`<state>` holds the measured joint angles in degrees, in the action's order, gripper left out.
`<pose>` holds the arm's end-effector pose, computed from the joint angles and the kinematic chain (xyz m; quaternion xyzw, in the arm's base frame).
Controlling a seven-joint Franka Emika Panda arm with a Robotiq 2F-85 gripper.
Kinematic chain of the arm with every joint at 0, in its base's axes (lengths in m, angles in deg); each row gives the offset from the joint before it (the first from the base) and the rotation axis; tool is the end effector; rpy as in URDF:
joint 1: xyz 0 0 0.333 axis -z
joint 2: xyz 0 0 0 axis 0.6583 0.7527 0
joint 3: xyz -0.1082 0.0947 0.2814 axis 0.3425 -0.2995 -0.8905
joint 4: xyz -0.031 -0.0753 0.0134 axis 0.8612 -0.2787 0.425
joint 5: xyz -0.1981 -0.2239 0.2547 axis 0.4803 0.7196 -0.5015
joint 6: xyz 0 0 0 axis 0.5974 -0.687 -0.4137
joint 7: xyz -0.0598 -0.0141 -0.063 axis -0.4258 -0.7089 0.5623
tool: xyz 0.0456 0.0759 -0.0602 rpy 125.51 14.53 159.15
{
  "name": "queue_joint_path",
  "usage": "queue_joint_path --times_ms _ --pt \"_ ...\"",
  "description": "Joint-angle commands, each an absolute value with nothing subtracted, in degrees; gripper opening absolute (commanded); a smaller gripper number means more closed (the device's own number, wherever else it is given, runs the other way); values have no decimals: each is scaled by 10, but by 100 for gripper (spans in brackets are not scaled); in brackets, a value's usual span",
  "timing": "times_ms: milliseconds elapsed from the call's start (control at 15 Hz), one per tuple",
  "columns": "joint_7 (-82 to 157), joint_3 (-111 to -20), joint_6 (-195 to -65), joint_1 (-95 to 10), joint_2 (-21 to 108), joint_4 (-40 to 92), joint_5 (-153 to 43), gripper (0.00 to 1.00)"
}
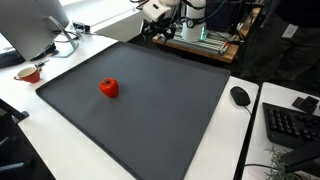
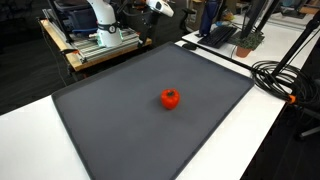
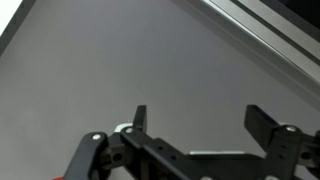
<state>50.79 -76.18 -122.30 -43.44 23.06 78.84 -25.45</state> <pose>0.4232 0.0517 0.2820 0.9097 0.3401 -0.1208 0.2055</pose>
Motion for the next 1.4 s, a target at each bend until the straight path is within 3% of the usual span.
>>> queue_joint_path --times_ms 0,400,733,1333 --pt "505 -766 -1204 -454 296 749 -157 100" --pt "512 -760 -1224 -459 300 753 -156 100" --pt "611 -781 -1190 -491 377 692 -131 100" --pt "738 -793 -1015 -531 510 547 -47 100"
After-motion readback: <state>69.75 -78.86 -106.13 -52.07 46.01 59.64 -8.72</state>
